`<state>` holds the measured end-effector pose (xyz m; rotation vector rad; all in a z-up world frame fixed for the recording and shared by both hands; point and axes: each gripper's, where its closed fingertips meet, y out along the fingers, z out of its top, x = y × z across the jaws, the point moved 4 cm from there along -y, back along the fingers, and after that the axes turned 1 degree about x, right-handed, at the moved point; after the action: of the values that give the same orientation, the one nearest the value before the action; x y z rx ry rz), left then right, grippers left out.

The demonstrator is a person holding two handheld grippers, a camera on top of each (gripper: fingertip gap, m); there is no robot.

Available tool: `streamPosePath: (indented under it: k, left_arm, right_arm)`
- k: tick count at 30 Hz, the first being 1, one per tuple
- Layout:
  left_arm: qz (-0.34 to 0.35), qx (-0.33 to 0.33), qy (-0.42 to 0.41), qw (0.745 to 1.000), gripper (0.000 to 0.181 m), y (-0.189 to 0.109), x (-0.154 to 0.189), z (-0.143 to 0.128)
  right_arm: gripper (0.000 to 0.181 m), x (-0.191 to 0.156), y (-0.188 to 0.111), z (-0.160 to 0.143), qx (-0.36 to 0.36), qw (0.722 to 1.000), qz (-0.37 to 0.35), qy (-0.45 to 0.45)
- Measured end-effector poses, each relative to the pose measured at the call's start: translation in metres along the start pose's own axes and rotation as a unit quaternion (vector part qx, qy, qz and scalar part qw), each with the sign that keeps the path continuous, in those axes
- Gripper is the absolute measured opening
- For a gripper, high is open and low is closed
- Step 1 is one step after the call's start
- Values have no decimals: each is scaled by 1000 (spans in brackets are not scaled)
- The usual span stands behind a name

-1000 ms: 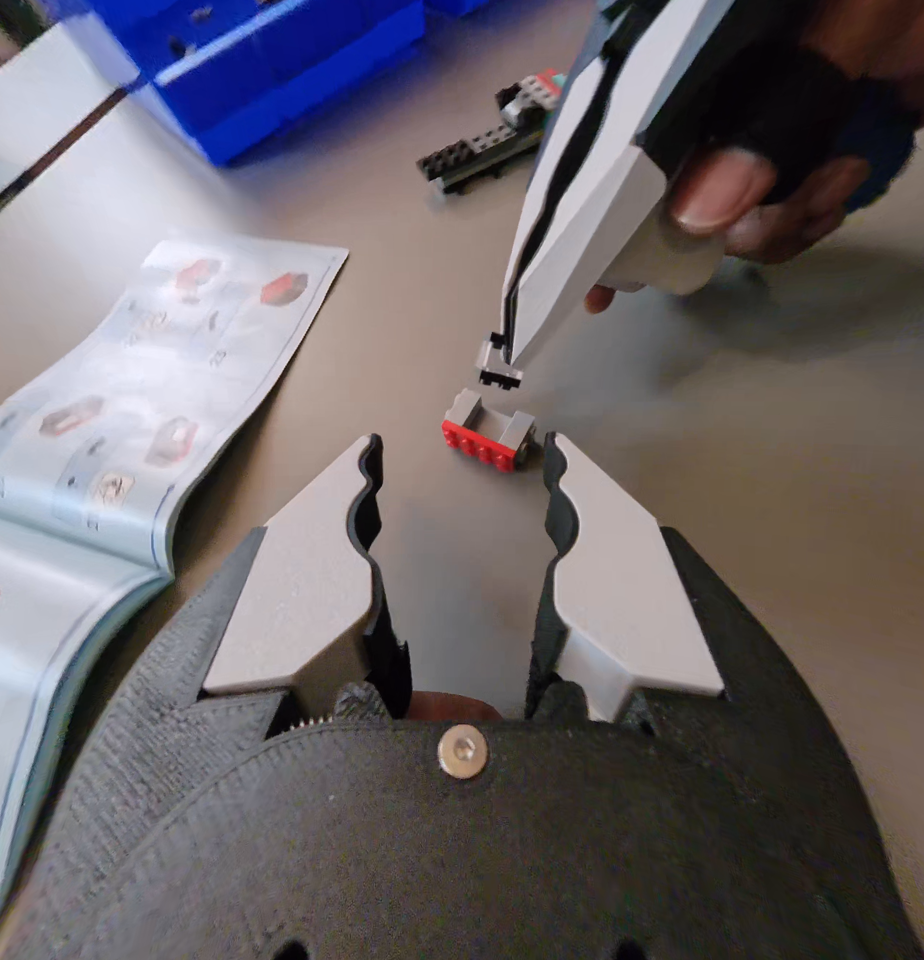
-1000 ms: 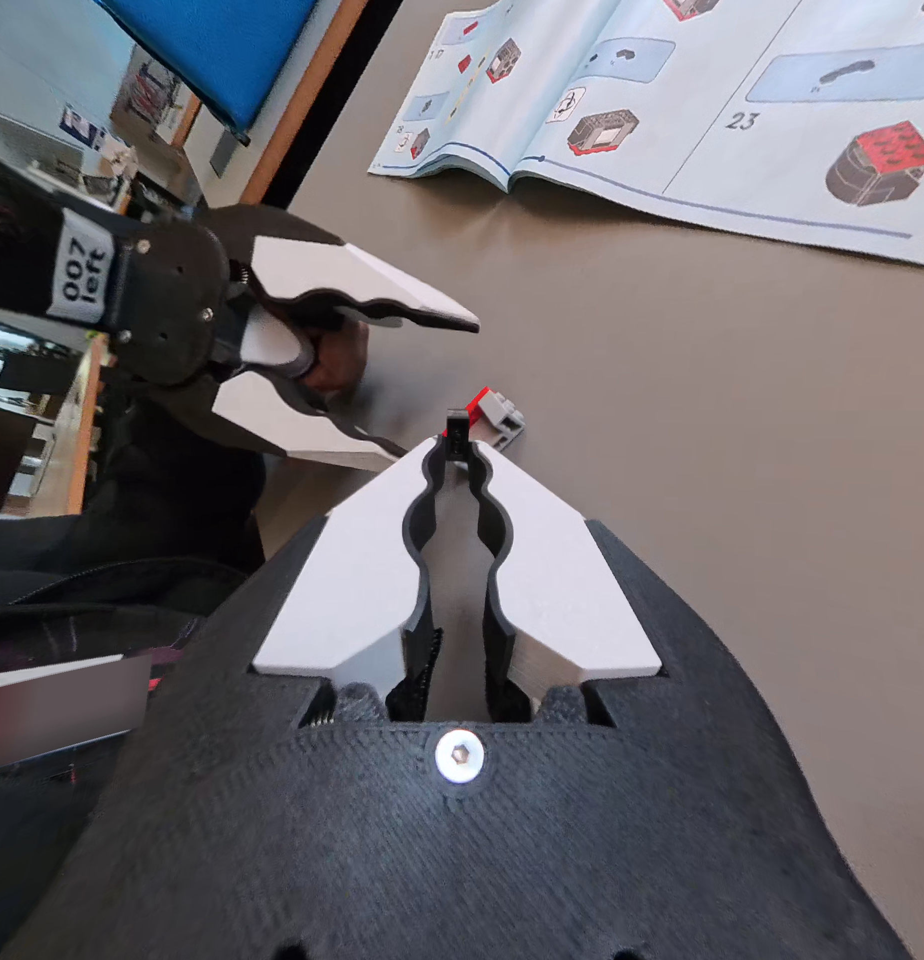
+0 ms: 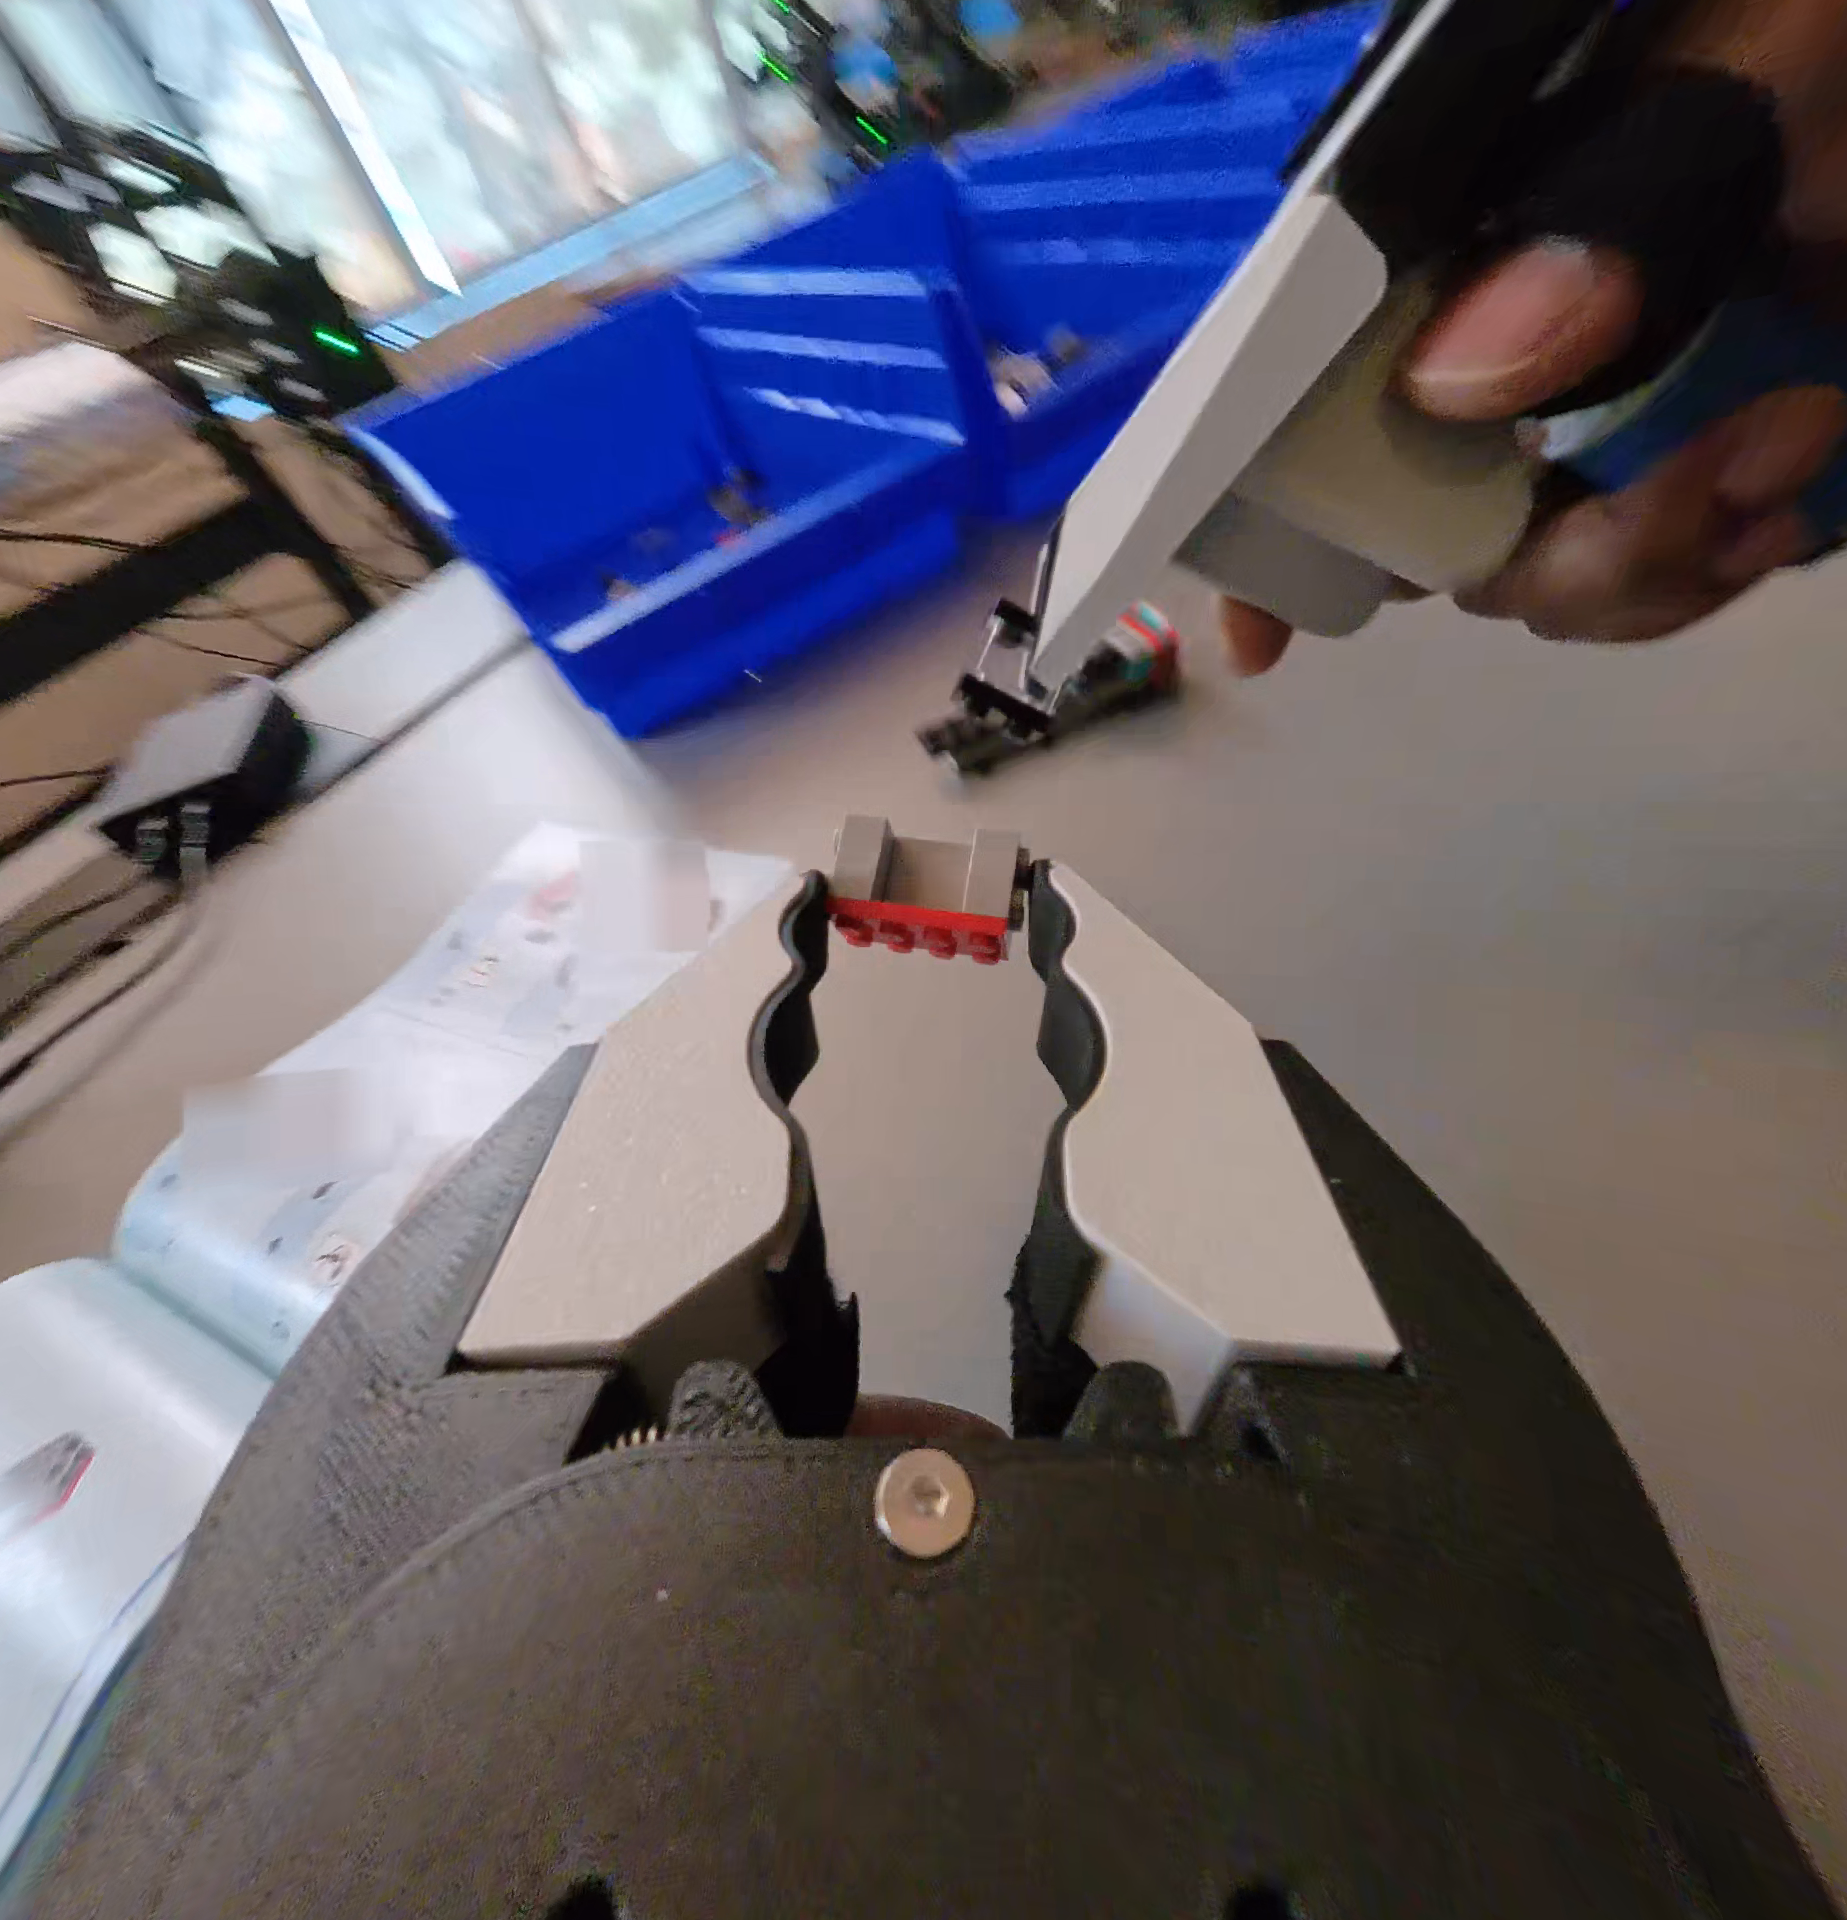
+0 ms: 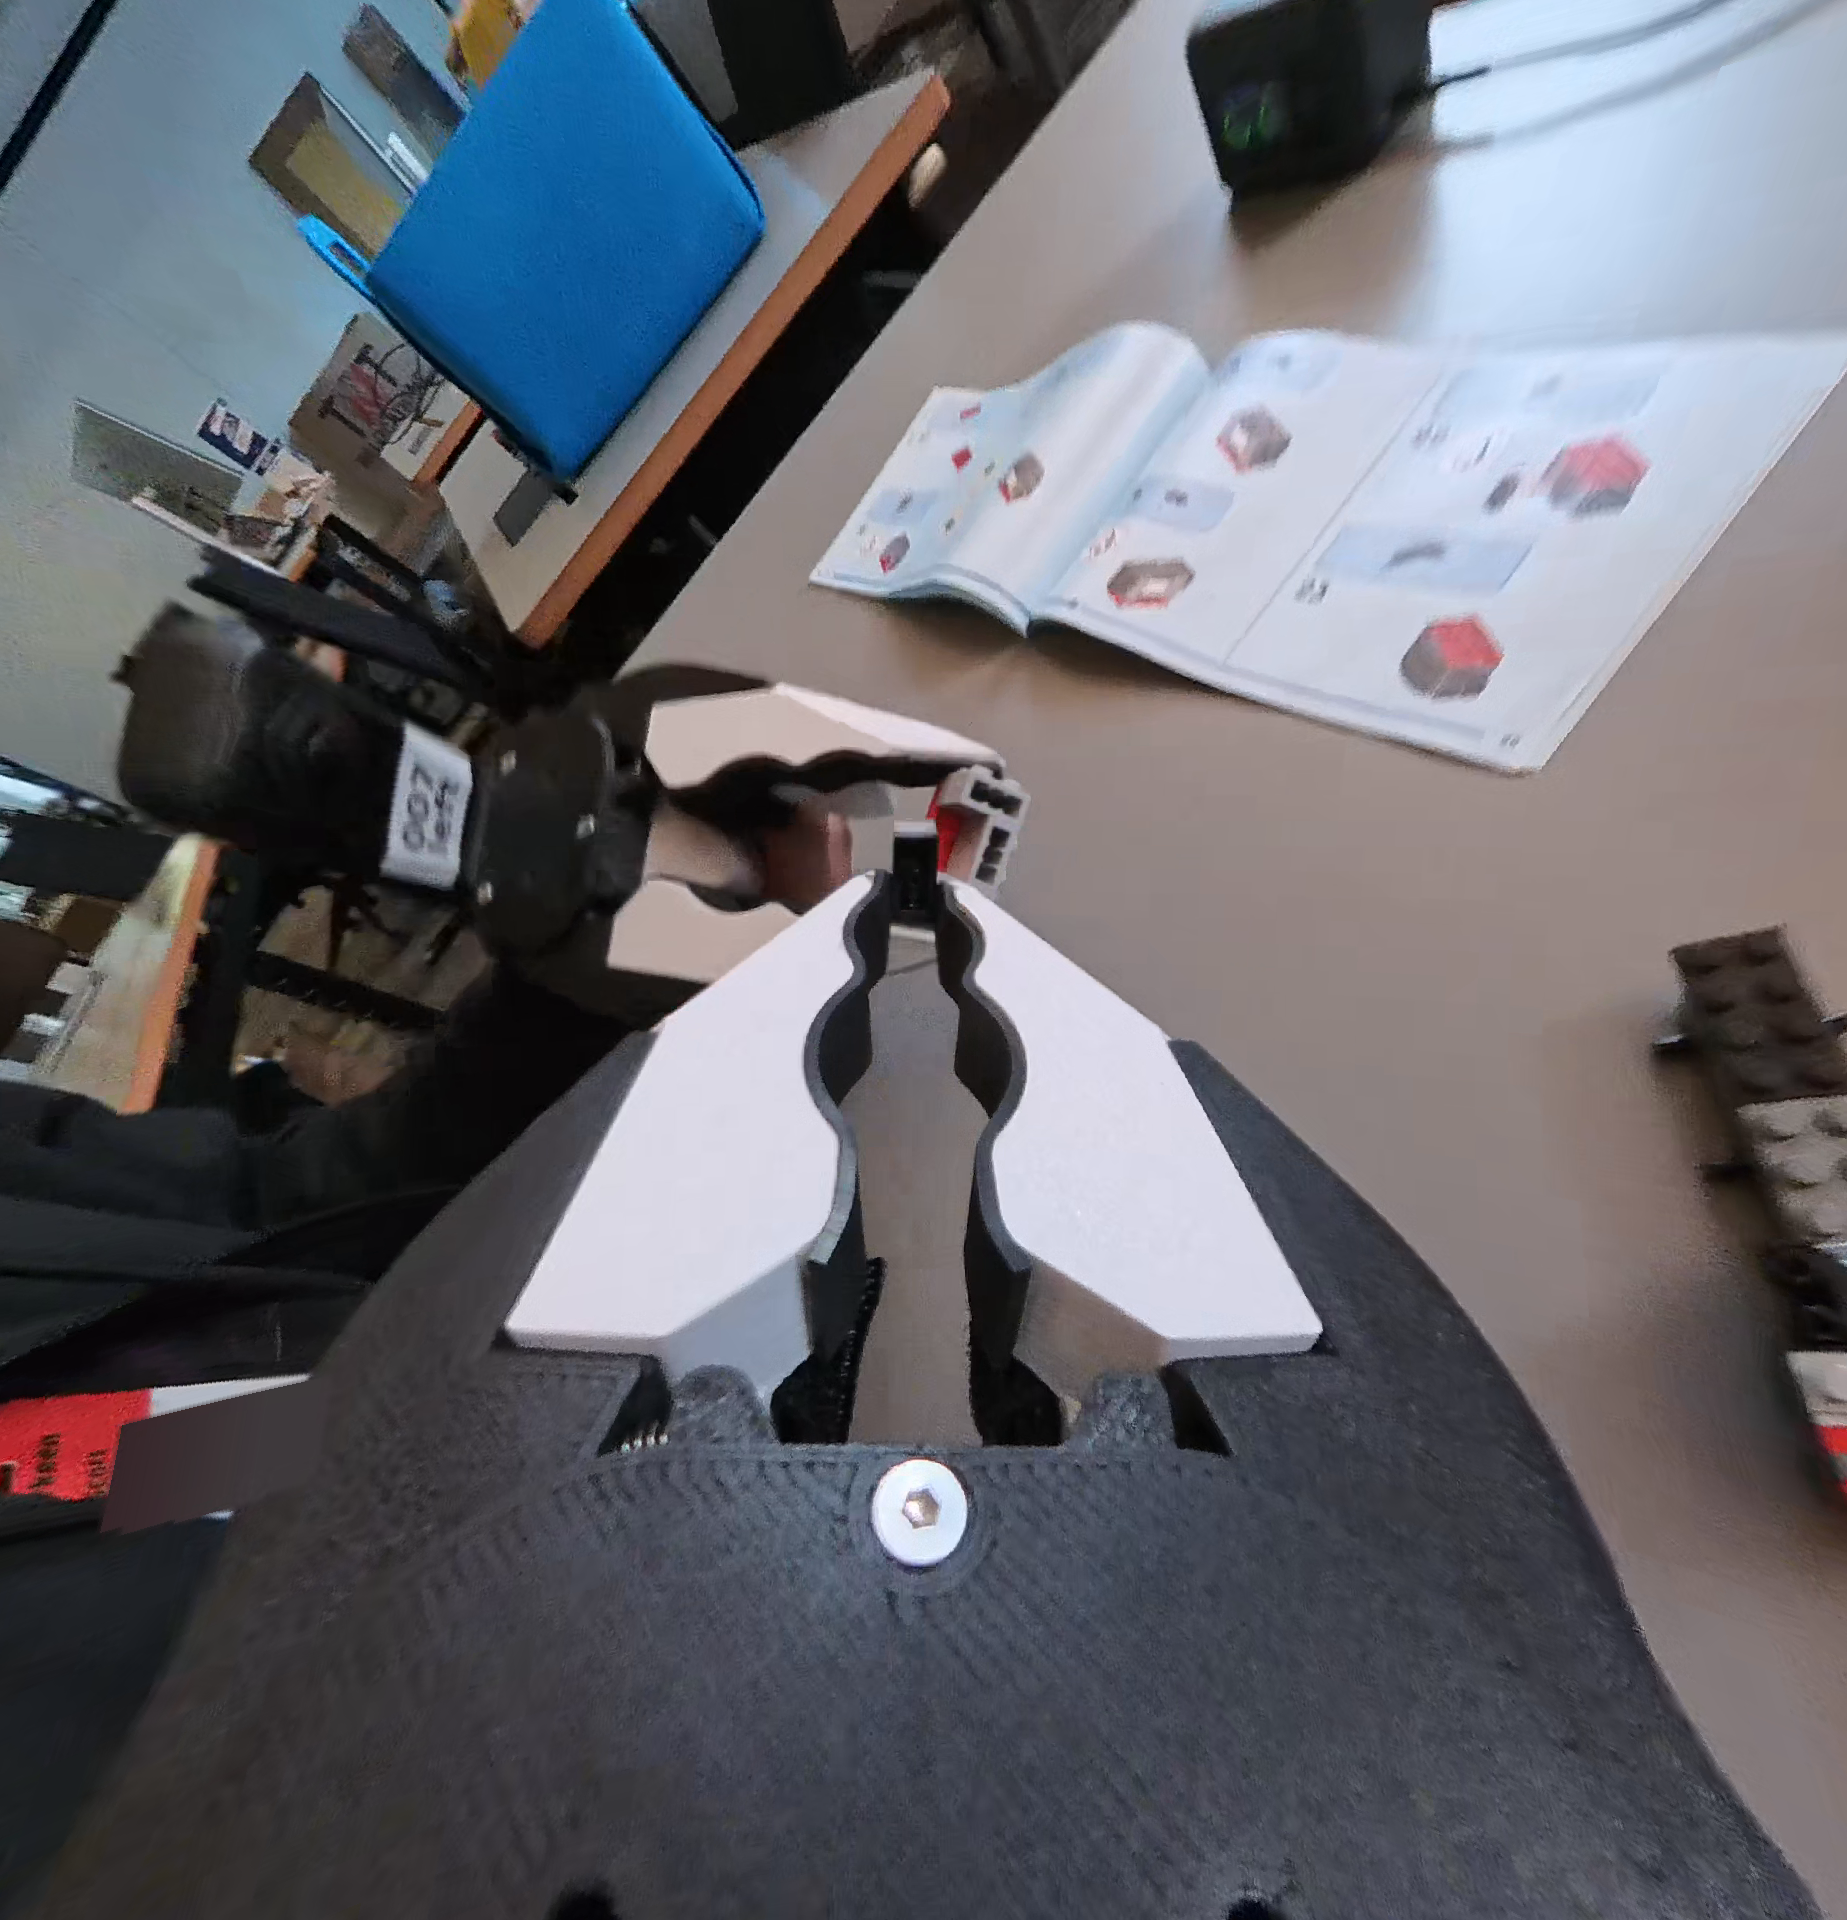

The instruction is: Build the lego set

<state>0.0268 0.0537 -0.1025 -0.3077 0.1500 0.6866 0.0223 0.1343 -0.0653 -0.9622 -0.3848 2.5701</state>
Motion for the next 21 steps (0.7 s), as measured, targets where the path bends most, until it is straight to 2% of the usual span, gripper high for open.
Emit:
streamPosePath:
  k: [2, 5, 10, 21]
  left_arm:
    - [69, 34, -3, 997, 39, -6, 4, 10]
    - [104, 45, 15, 993, 39, -13, 14, 16]
    - [124, 33, 73, 989, 39, -30, 10, 25]
    - [120, 75, 55, 989, 39, -44, 6, 27]
  right_arm:
    - [8, -10, -8, 14, 0, 1000, -8, -24]
    - [8, -23, -9, 19, -33, 998, -13, -49]
    - [8, -33, 4, 6, -93, 995, 14, -26]
    - [7, -48, 17, 14, -97, 995, 29, -12]
